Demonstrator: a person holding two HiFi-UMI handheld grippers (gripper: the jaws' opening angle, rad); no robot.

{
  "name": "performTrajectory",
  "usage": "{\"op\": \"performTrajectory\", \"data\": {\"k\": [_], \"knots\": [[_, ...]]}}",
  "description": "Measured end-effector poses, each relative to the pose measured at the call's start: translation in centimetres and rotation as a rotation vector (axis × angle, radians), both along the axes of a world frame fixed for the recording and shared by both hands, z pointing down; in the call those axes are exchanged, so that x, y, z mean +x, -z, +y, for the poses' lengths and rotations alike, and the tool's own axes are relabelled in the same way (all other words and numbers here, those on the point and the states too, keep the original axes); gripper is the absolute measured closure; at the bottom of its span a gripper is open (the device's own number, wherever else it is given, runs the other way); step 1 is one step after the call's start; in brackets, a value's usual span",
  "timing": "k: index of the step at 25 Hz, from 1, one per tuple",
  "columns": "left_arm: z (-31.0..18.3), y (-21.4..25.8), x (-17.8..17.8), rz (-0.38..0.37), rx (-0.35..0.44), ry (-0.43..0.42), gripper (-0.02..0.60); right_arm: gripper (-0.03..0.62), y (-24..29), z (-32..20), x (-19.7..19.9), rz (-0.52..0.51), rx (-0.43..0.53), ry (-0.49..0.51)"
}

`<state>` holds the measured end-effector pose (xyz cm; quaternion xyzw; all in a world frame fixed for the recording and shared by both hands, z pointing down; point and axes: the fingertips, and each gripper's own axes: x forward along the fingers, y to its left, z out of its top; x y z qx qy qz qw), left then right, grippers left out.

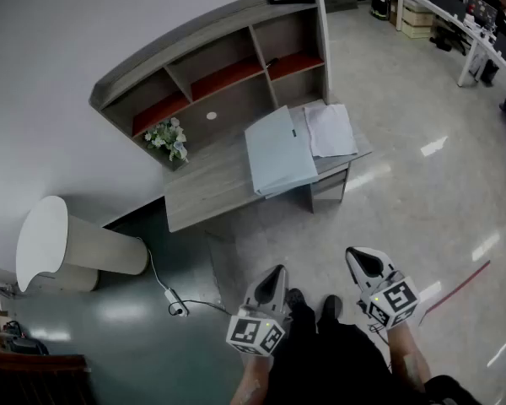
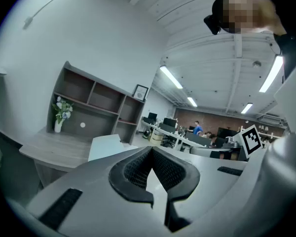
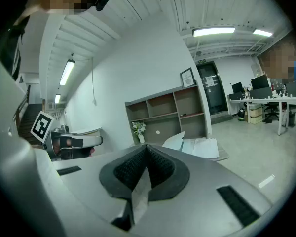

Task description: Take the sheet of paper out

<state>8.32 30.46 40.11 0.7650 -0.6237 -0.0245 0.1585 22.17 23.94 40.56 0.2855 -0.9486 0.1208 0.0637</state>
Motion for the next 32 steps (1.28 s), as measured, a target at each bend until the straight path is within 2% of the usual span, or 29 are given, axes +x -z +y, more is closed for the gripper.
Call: {"op": "performTrajectory", "data": {"k": [9, 14, 18, 25, 28, 32], "knots": [[0.6, 0.8, 1.1, -0.004, 0.023, 0.012, 0.568, 0.582, 0.8, 0.6, 1.2, -0.007, 0.028, 0.004], [1.2, 0.8, 1.5, -0.011, 0.018, 0.025, 0.568, 0.582, 0.5, 0.4, 1.5, -0.032, -0.012, -0.013], [1.0, 0.2, 0.9, -0.016, -0.002, 0.027, 0.568, 0.582, -0.1, 0.1, 0.8, -0.011, -0.031, -0.006], [-1.9, -0.9, -1.8, -0.068, -0.013, 0.050, 0.568, 0.582, 0.5, -1.2, -2.1, -0.014, 0.047, 0.034], [-4.2, -1.0, -2.8, -0.066, -0.009, 0.029, 0.568, 0.582, 0.6, -2.9, -3.0, 0.008, 0.049, 0.009], [-7.6, -0.8, -4.5, -0.076, -0.003, -0.028, 0.568, 0.582, 1.9, -5.9, -4.5, -0.012, 0.037, -0.037]]}}
